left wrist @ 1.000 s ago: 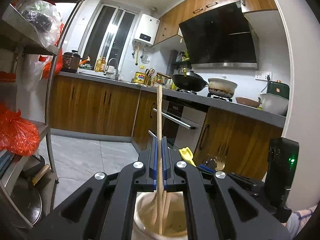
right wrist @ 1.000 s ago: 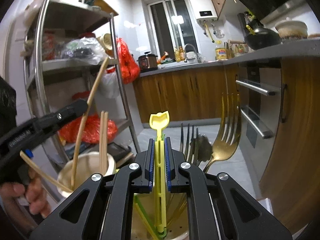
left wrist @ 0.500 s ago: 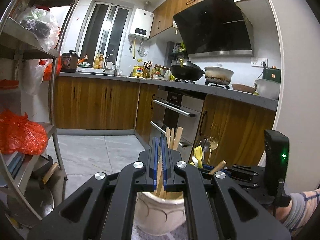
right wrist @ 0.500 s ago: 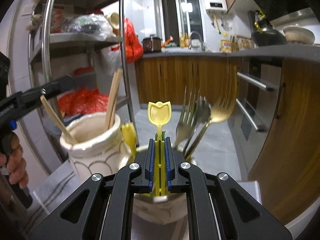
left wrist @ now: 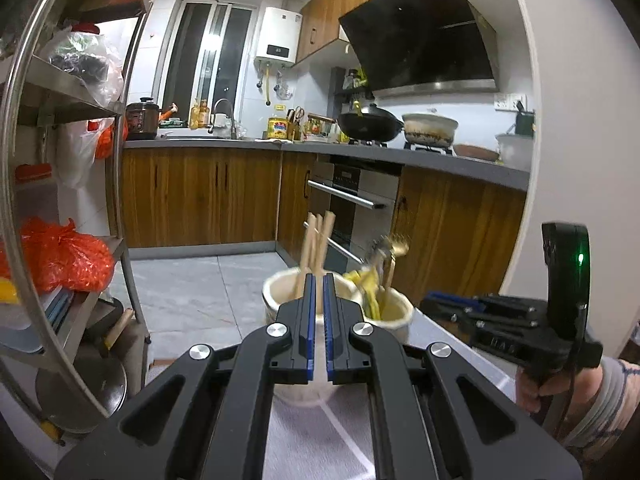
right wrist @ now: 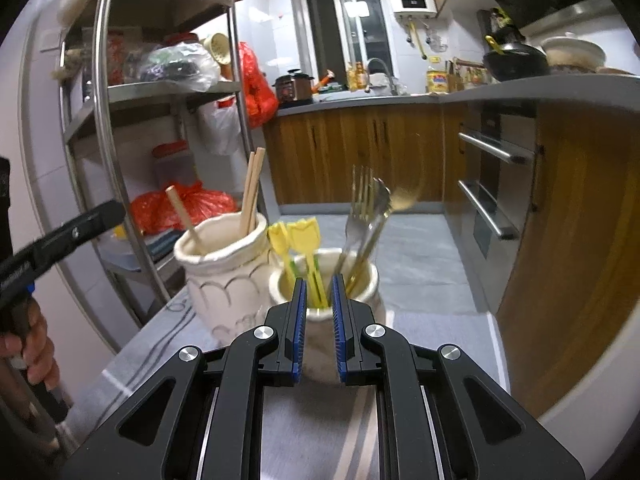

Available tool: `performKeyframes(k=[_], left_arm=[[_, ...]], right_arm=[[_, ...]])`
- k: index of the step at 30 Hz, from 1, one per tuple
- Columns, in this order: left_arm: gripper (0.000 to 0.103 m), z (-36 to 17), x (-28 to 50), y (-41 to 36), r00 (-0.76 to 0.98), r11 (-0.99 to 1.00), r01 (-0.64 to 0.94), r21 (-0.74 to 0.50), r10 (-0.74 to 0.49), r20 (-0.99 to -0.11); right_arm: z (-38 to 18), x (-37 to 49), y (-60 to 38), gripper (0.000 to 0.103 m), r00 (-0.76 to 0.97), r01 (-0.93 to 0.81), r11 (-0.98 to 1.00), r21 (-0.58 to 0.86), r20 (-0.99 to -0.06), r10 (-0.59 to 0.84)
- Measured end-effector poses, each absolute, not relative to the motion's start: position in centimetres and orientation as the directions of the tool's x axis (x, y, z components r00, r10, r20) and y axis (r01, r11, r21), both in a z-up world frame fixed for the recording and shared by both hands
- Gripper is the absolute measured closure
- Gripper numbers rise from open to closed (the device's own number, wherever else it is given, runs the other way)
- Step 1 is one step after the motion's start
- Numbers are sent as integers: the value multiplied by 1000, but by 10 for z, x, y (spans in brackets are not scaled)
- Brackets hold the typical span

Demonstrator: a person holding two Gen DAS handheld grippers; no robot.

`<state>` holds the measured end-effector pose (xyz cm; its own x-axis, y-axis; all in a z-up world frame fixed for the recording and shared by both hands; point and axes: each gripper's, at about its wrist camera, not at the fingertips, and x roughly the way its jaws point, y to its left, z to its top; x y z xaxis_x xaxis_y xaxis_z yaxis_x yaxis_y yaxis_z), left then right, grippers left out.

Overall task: Organize utensils
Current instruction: 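Open the left tool over the tall pot while the right tool drops the spoon into the short pot, then withdraw both open tools from the pot back toward the mat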

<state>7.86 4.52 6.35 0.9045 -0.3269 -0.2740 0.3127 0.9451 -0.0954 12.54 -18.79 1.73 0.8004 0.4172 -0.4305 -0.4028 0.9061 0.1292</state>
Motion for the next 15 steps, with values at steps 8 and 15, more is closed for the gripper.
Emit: performKeyframes(k=[8, 15], left_arm=[[100, 28, 63, 33, 891, 947, 306, -98, -321, -321], [98, 13, 69, 30, 900, 967, 252, -32, -247, -359]], right_arm=[[3, 98, -192, 89, 820, -388, 918, 79, -426, 383], [0, 94, -196, 87, 849, -373, 928, 20, -397, 349]])
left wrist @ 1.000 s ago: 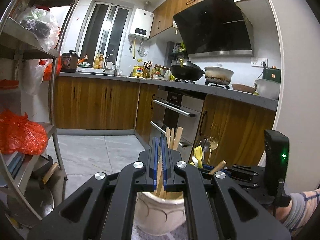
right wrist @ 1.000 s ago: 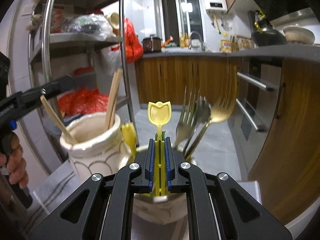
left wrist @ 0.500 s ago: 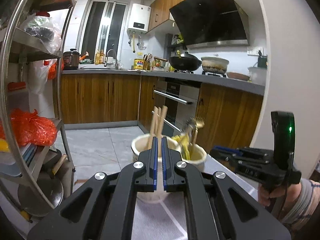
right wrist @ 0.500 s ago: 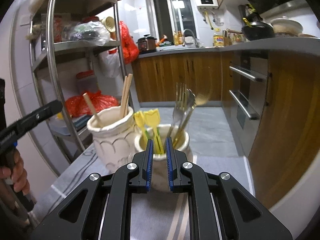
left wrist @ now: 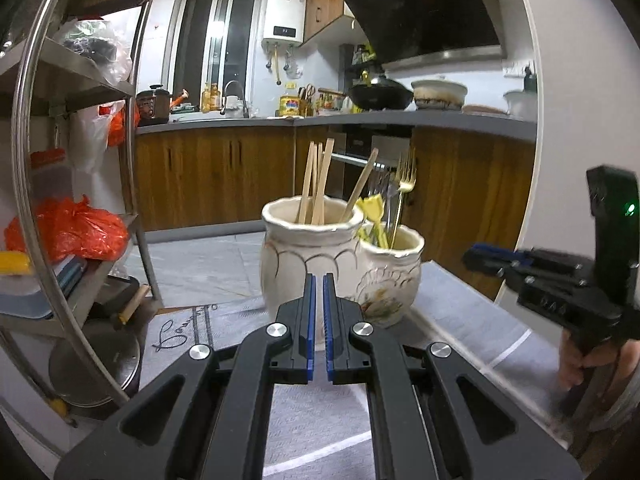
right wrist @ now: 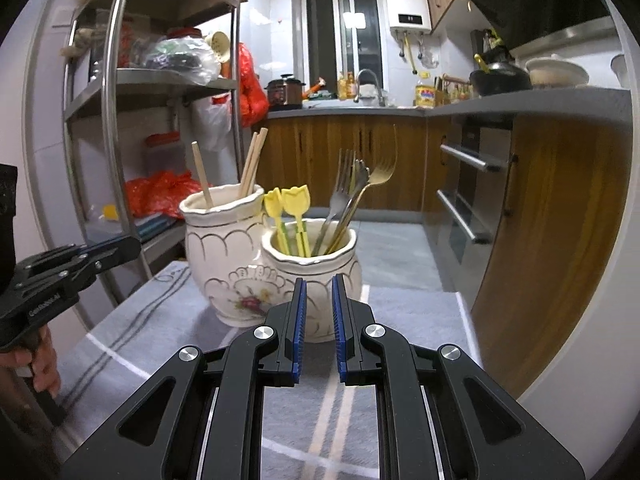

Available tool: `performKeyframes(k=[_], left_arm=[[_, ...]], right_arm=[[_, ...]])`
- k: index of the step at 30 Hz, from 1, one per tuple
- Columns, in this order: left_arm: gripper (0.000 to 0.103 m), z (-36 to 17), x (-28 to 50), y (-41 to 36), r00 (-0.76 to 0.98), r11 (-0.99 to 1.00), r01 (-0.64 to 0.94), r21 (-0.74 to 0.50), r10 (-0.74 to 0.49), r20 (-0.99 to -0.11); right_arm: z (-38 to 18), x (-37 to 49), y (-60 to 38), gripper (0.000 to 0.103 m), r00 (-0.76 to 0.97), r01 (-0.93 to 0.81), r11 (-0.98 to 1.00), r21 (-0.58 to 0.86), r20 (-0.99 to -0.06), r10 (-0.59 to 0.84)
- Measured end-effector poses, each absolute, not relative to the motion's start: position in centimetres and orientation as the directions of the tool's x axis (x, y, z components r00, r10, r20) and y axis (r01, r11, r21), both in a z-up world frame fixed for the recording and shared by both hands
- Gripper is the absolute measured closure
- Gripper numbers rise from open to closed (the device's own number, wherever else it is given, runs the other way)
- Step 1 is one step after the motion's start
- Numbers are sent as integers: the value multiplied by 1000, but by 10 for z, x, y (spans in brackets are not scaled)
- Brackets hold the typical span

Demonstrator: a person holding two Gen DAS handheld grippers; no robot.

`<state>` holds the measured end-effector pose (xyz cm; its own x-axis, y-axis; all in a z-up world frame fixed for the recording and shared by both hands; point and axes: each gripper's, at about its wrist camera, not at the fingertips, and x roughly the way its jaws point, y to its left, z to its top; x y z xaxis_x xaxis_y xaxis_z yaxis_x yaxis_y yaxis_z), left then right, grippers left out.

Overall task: Organize utensils
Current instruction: 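Withdraw both open tools from the pot back toward the mat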

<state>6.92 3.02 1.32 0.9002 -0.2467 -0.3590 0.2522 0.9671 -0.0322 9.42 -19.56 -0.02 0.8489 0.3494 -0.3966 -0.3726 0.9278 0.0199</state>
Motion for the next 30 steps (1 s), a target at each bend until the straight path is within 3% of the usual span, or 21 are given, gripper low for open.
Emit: performKeyframes(k=[2, 3, 4, 5, 6, 8, 10, 15, 19, 30], left_arm=[[96, 10, 70, 28, 901, 969, 248, -3, -232, -367], [87, 9, 69, 27, 902, 969, 246, 11, -225, -368], [70, 8, 69, 28, 902, 969, 247, 14, -225, -368], [60, 8, 69, 29, 903, 969, 246, 10, -226, -365], [50, 7, 68, 29, 905, 970, 245, 4, -227, -361], [49, 7, 69, 32, 904, 970, 245, -13, -233, -358], [35, 5, 70, 32, 907, 972, 236, -11, -225, -356], [11, 5, 63, 29, 926, 976, 217, 11, -203, -320], [6, 6, 63, 32, 931, 980, 197, 1, -187, -314], [6, 6, 61, 30, 938, 984, 176, 9, -165, -306]], right_arm=[[0, 94, -196, 81, 854, -373, 928, -2, -391, 342], [1, 93, -197, 75, 856, -374, 927, -6, -386, 343], [2, 92, -199, 68, 857, -383, 924, -4, -374, 354], [3, 92, -200, 63, 857, -389, 921, -2, -368, 362], [3, 91, -201, 51, 857, -393, 920, 0, -362, 366], [4, 90, -202, 41, 857, -402, 916, 1, -351, 377], [3, 89, -201, 23, 856, -412, 911, -2, -342, 387], [-1, 82, -194, 11, 867, -421, 906, -53, -318, 384], [-2, 85, -195, 7, 868, -410, 911, -45, -325, 374], [-2, 85, -201, 5, 877, -384, 923, -19, -321, 358]])
